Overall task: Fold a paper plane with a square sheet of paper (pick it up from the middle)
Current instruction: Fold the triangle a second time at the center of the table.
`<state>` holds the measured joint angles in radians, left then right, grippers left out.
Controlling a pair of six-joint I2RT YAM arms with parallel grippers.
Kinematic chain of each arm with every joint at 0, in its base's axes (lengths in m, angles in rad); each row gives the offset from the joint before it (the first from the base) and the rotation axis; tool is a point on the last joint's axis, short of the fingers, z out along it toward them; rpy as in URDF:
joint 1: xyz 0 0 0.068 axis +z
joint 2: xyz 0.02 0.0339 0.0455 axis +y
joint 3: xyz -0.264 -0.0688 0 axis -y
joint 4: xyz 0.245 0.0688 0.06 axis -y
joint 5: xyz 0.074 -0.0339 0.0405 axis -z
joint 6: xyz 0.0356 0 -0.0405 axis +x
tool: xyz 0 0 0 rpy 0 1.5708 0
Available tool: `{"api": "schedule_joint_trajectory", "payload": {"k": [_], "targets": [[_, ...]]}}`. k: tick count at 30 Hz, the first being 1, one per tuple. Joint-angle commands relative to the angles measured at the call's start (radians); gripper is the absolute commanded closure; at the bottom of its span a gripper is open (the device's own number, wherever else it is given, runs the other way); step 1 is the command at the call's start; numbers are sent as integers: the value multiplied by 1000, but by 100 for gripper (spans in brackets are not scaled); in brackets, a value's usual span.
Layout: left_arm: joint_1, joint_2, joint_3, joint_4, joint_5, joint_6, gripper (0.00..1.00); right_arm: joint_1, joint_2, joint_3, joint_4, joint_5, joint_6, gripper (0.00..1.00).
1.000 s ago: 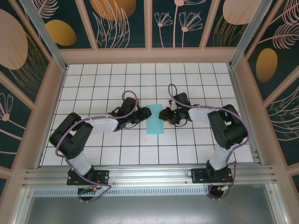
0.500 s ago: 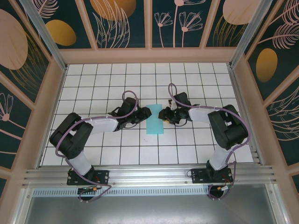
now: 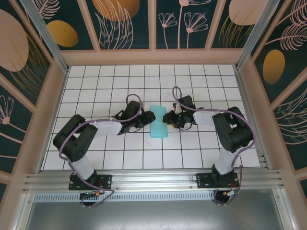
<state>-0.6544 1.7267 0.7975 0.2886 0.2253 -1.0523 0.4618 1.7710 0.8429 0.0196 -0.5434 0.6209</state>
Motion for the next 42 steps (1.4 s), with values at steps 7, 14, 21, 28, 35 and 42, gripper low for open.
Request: {"api": "schedule_joint_trajectory", "payload": {"k": [7, 14, 21, 28, 35, 42], "targets": [[6, 36, -15, 63, 40, -27, 52, 1, 17, -17, 14, 2, 10, 60], [6, 54, -15, 81, 54, -41, 52, 0, 16, -15, 9, 5, 8, 60], [5, 46, -29, 93, 48, -40, 51, 1, 12, -15, 4, 8, 8, 60], [6, 13, -35, 51, 0, -27, 49, 0, 13, -14, -1, 11, 9, 60], [5, -3, -23, 5, -34, -10, 45, 0, -19, -4, -13, 19, 10, 61], [5, 20, -24, 53, 14, -25, 46, 0, -18, 9, -25, 14, 2, 60]]}}
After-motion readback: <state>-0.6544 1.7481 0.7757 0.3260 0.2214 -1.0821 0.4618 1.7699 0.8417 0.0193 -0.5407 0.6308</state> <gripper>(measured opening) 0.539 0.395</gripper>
